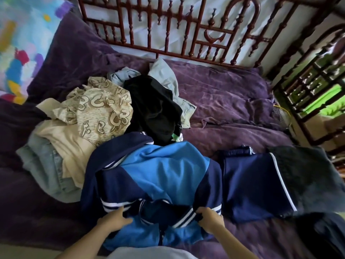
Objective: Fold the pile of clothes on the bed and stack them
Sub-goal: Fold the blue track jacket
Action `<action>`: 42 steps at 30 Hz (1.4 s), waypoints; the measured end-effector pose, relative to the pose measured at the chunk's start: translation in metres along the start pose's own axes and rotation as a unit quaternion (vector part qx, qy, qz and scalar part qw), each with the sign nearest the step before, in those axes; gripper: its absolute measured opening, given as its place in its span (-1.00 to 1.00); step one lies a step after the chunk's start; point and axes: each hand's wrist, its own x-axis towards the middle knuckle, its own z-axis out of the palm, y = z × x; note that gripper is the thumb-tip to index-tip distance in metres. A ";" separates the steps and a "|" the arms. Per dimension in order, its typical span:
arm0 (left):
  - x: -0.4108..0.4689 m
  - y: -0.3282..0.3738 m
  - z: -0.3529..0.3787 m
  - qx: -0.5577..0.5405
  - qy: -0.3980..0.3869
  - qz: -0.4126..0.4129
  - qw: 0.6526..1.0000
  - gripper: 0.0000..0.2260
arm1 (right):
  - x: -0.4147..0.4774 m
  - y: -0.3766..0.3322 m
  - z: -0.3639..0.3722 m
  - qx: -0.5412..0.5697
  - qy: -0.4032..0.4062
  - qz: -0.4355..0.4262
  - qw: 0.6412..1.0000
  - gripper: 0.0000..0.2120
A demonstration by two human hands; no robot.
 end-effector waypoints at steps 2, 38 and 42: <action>0.001 -0.005 -0.003 0.015 -0.044 0.019 0.999 -0.48 | -0.002 0.004 -0.005 -0.010 0.047 -0.024 0.999 -0.64; -0.398 0.163 -0.361 -0.336 0.769 0.474 0.267 -0.82 | -0.257 -0.118 -0.407 0.510 0.472 -0.579 0.427 -0.61; -0.413 0.166 -0.363 -0.312 0.785 0.462 0.269 -0.82 | -0.264 -0.117 -0.414 0.517 0.463 -0.575 0.433 -0.63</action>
